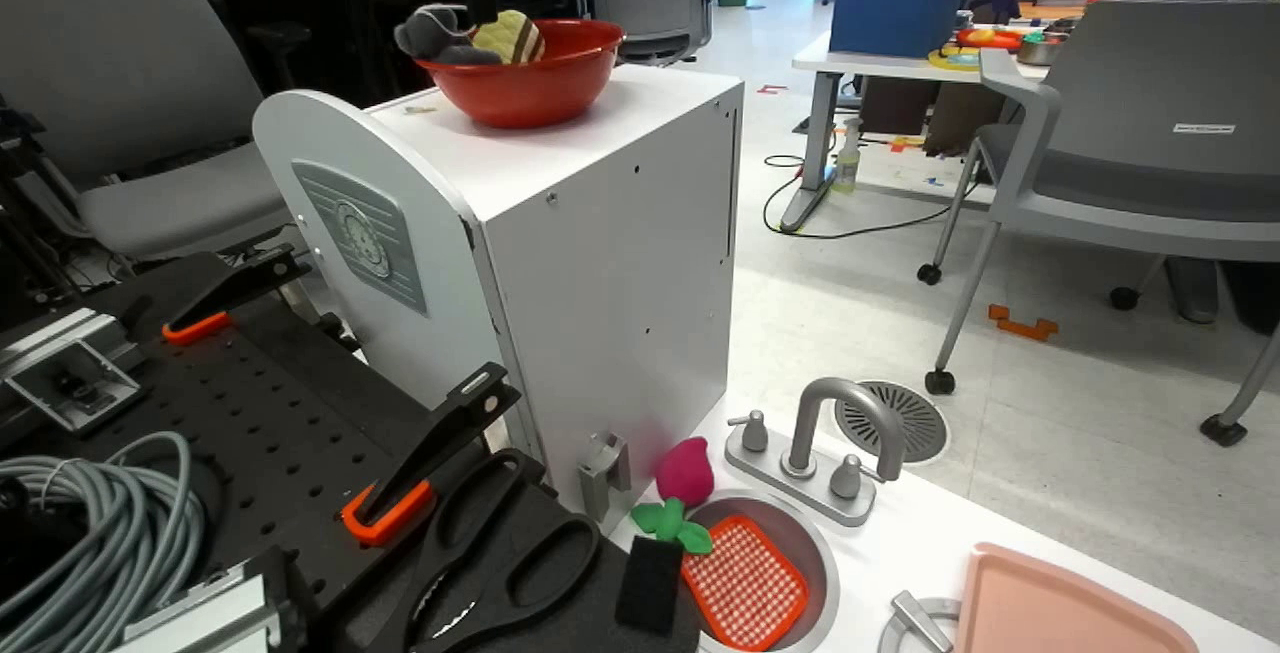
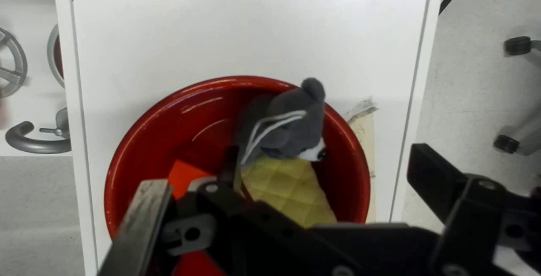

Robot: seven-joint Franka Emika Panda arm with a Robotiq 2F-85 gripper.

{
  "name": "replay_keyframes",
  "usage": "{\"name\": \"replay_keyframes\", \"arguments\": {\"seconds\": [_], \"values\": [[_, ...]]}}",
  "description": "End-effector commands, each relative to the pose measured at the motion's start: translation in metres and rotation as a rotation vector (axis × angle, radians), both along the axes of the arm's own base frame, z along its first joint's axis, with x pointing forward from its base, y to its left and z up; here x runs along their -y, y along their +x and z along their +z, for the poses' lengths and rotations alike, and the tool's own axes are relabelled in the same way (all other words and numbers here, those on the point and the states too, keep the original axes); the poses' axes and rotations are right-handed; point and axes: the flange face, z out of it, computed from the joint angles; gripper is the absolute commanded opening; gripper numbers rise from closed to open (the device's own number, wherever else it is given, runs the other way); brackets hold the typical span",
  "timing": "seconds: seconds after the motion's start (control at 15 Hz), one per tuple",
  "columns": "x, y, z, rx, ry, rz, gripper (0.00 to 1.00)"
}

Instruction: Put the bear plush toy on the fridge

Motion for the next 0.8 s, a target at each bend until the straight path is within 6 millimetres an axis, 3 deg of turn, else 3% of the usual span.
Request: {"name": "replay_keyframes", "arguments": {"seconds": [0.0,0.2,0.27,0.4,0.73], "values": [[-0.0119,-0.0072,0.0053,-0.028,0.019,0.023,1.0],[-0.0182,-0.0108,0.0058,-0.04,0.012,0.03,1.0],[-0.0186,-0.0114,0.0056,-0.039,0.014,0.028,0.75],[-0.0195,-0.0123,0.0054,-0.039,0.013,0.033,0.68],[-0.0177,-0.014,0.0054,-0.034,0.016,0.026,0.29]]}}
